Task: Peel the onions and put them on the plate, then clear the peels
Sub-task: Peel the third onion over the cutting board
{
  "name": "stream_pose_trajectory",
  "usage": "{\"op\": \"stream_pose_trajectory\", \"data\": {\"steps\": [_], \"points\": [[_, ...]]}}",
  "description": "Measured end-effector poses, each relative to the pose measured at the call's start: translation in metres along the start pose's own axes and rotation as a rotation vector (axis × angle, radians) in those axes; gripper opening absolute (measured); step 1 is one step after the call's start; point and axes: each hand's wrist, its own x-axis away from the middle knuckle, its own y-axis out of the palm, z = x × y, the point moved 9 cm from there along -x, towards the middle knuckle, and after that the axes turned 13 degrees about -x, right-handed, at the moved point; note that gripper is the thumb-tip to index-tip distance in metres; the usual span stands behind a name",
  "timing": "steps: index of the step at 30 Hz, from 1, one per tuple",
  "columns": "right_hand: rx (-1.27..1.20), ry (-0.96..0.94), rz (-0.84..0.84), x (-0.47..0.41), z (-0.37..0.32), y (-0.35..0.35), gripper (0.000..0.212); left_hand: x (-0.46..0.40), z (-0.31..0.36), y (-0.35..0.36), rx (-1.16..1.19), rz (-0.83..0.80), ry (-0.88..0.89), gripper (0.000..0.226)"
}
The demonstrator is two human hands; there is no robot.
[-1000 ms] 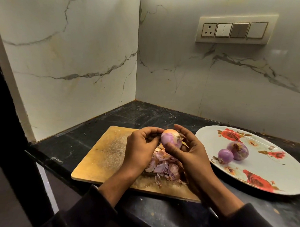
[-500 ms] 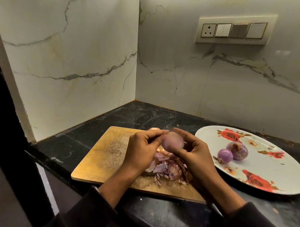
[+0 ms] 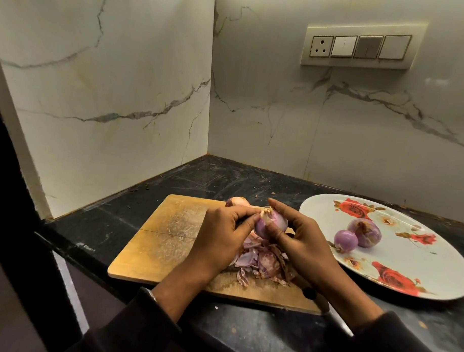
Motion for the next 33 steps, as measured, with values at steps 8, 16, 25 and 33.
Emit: {"op": "stream_pose_trajectory", "data": {"steps": [8,16,25,33], "points": [[-0.010,-0.018,0.019,0.000,0.001,0.001,0.056,0.001,0.006,-0.001,-0.067,0.018,0.049,0.021],[-0.019,-0.031,0.035,0.000,0.001,-0.002,0.059,0.000,0.007,-0.005,-0.041,0.044,0.023,0.021],[-0.062,-0.047,0.038,0.002,0.003,0.003,0.056,0.002,0.009,-0.009,-0.096,0.066,0.025,0.019],[-0.161,-0.052,0.080,0.003,0.006,0.008,0.055,0.003,0.011,-0.015,-0.124,0.125,0.000,0.016]]}}
